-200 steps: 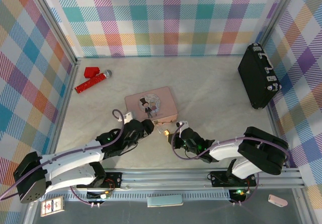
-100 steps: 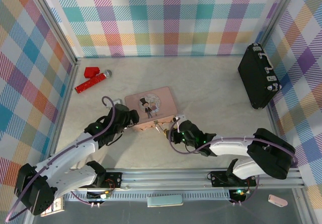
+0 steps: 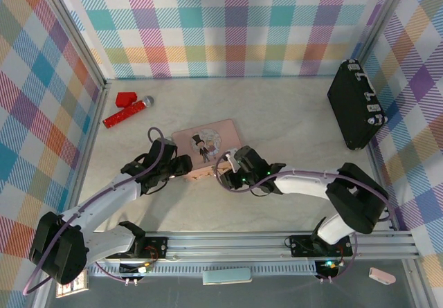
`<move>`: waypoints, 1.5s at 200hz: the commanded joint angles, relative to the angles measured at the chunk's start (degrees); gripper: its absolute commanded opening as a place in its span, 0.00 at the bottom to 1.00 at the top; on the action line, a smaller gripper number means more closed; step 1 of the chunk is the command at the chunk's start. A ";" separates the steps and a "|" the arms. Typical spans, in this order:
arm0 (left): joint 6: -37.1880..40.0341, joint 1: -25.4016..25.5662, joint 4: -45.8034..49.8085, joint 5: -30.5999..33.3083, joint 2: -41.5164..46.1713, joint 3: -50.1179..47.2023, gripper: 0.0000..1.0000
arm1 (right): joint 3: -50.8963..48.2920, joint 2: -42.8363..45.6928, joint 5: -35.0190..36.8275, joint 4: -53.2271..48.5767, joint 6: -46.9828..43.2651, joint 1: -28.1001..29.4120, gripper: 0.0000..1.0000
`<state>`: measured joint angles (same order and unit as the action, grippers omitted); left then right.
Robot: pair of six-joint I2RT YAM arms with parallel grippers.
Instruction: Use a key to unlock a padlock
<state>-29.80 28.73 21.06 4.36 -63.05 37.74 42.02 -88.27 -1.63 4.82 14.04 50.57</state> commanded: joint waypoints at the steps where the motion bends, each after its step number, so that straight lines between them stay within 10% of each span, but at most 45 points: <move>1: 1.77 -0.52 -2.21 -2.41 -0.77 0.08 0.69 | 2.56 -2.12 -2.94 -3.62 -2.34 -0.88 0.35; 175: -0.69 -0.52 -4.67 -5.00 -5.60 -0.74 0.67 | 7.59 -10.63 -7.12 -2.47 0.70 -1.96 0.09; 300: -9.56 1.25 -9.66 -7.83 -7.90 -1.79 0.64 | -0.23 -5.31 3.58 6.71 31.38 0.06 0.00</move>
<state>-36.51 28.86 12.91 -2.52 -70.06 37.47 43.92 -95.48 -2.26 8.32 37.76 50.41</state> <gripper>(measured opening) 0.646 0.053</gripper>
